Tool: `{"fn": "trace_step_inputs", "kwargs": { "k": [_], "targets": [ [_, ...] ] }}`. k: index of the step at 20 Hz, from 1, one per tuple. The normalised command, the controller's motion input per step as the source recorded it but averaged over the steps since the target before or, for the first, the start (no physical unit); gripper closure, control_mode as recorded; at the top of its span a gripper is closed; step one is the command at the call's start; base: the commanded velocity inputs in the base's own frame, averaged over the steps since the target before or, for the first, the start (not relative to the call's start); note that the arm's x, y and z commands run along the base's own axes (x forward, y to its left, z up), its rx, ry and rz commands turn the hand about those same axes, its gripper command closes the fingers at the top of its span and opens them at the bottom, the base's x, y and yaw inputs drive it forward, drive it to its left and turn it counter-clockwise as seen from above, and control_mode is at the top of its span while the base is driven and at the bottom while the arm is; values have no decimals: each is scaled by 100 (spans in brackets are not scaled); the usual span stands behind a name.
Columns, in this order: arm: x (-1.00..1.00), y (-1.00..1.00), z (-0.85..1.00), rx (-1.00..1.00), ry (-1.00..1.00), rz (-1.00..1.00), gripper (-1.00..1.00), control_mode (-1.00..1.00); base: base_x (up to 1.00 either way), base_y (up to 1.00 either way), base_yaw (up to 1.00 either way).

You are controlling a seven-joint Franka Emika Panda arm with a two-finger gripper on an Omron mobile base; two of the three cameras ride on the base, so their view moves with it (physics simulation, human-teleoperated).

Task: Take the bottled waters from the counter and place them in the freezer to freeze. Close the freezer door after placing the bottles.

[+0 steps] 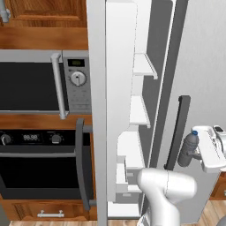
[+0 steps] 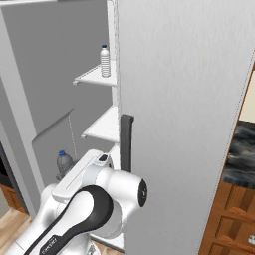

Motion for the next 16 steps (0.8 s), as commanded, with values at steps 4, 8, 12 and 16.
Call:
{"fn": "trace_step_inputs", "kwargs": {
  "k": [4, 8, 12, 16],
  "targets": [
    [0, 0, 0, 0, 0, 0, 100, 100, 0, 0, 0],
    [0, 0, 0, 0, 0, 0, 100, 100, 0, 0, 0],
    [0, 0, 0, 0, 0, 0, 100, 100, 0, 3, 0],
    [6, 2, 0, 0, 0, 0, 100, -100, 0, 1, 0]
  ]
}}
